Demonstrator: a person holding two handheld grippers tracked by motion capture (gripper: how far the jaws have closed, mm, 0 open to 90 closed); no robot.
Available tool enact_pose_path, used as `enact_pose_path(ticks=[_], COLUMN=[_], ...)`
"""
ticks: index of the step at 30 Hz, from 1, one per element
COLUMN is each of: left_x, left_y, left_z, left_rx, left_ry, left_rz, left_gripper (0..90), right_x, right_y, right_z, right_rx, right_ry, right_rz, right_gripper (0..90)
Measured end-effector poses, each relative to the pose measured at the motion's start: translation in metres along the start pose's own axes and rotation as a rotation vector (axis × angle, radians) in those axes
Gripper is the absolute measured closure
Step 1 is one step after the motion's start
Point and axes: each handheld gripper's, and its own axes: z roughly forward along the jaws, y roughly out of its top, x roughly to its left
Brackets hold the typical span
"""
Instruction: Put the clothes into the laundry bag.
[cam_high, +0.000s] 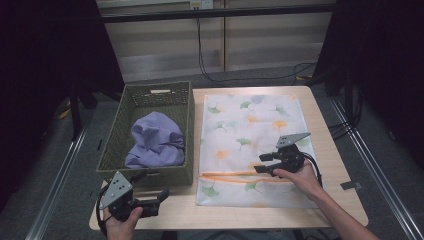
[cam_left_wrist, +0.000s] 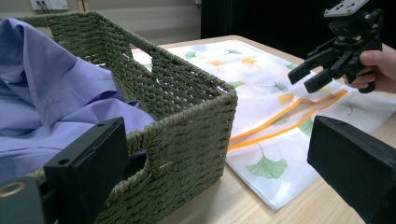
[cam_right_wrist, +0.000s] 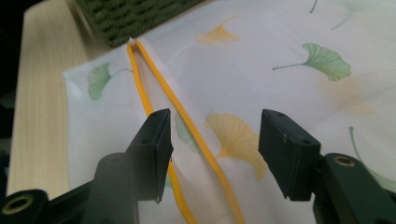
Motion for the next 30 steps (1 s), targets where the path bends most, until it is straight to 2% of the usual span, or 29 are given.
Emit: enact_pose_path(ticks=[2,3,5,7,9,12,14,16,18,19,21,23,28,30], left_x=[0.001,0.002,0.002,0.001,-0.001,0.001,0.001,0.002,0.002,0.003,0.003,0.002,0.002,0.004], left_y=[-0.001,-0.001,-0.001,-0.001,-0.001,-0.001,-0.001,-0.001,-0.001,-0.001,-0.001,-0.001,0.000,0.000], left_z=[0.000,0.001,0.002,0.003,0.003,0.004,0.003,0.004,0.004,0.005,0.005,0.005,0.006,0.006], left_rx=[0.000,0.003,0.008,0.012,0.012,0.019,0.018,0.012,0.016,0.019,0.020,0.025,0.016,0.004], left_ry=[-0.003,-0.001,0.006,0.001,0.010,0.017,0.017,0.005,0.008,0.008,0.005,0.009,0.003,0.005], left_rz=[-0.005,-0.003,-0.006,0.008,0.008,-0.002,0.000,-0.004,-0.003,-0.004,-0.004,0.009,0.007,-0.015], left_gripper=[5.0,5.0,5.0,5.0,5.0,5.2,5.1,5.1,5.1,5.1,5.1,5.1,5.1,5.4], right_x=[-0.001,-0.001,-0.003,-0.005,-0.005,-0.004,-0.004,0.000,0.001,0.000,0.000,-0.005,-0.008,-0.011], right_y=[-0.001,-0.003,-0.004,-0.010,-0.011,-0.013,-0.014,-0.015,-0.016,-0.017,-0.017,-0.017,-0.016,-0.016], right_z=[0.001,0.004,0.007,0.016,0.018,0.021,0.022,0.024,0.024,0.024,0.023,0.023,0.022,0.022], right_rx=[0.014,0.034,0.047,0.090,0.097,0.141,0.152,0.147,0.141,0.132,0.128,0.114,0.114,0.102], right_ry=[0.002,-0.028,-0.029,-0.041,-0.038,-0.070,-0.082,-0.136,-0.146,-0.147,-0.149,-0.146,-0.152,-0.149], right_rz=[-0.007,-0.022,-0.028,-0.035,-0.038,-0.077,-0.084,-0.130,-0.136,-0.129,-0.126,-0.095,-0.052,0.007], right_gripper=[44.3,43.6,44.2,42.4,42.5,46.0,48.0,52.1,53.7,60.9,64.0,71.2,75.8,79.6])
